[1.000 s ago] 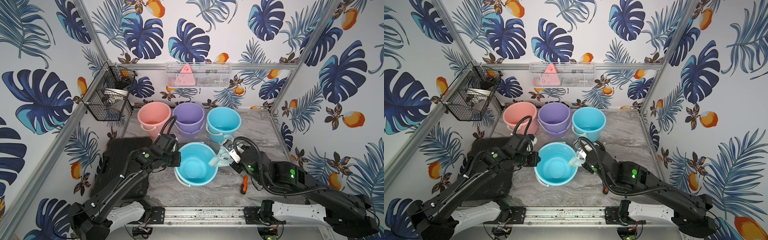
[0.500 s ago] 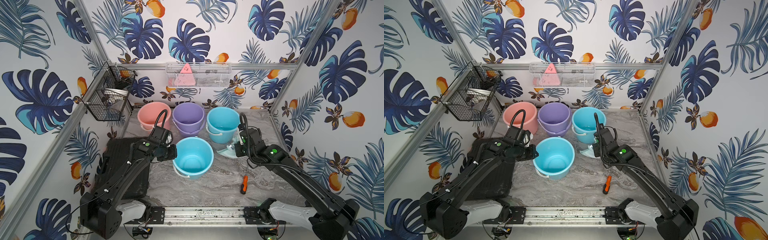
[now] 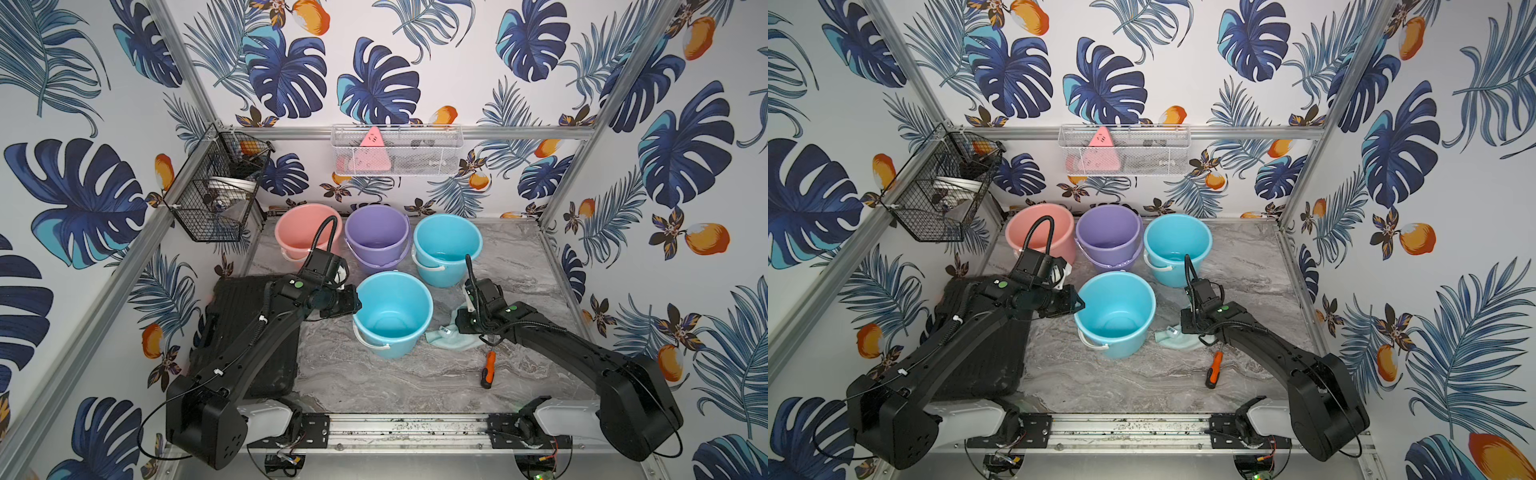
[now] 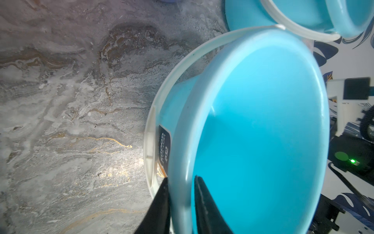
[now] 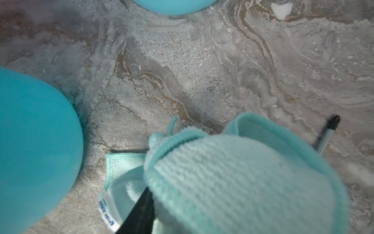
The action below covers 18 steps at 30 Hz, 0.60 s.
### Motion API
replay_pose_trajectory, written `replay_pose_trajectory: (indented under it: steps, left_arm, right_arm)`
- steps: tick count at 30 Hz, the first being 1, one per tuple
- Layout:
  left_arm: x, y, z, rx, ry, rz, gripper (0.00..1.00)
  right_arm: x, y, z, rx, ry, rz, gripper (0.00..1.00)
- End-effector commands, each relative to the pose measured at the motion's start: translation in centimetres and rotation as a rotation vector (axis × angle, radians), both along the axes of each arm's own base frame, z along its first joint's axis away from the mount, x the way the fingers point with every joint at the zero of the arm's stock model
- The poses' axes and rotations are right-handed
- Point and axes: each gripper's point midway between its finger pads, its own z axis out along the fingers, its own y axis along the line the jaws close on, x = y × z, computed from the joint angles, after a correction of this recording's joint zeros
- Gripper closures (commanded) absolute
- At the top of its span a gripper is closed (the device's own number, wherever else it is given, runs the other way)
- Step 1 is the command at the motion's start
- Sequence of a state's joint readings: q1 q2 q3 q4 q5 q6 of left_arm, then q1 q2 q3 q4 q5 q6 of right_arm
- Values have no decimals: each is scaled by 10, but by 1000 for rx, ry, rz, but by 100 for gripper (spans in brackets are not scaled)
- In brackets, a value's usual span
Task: Wipe the inside of the bucket with a cloth
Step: Place the bucket at the center of the board.
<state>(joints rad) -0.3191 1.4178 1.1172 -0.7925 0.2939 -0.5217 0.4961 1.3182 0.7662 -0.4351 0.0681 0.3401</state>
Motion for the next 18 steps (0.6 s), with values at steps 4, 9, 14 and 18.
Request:
replay_pose_trajectory:
  steps: [4,9,14,18]
  left_arm:
    - [6,5,23,24,-71,-12,58]
    - [5,14,38,64,-105,-2,52]
    - [5,26,56,115,-170,13,39]
    - [7,39,67,168,-232,43,26]
  right_arm:
    - [5,7,9,55,-22,-9,44]
    - [5,0,21,27,-39,-26,24]
    - [5,-12,40,-7,-75,-50,8]
    - [5,-19,61,-24,-112,-55,0]
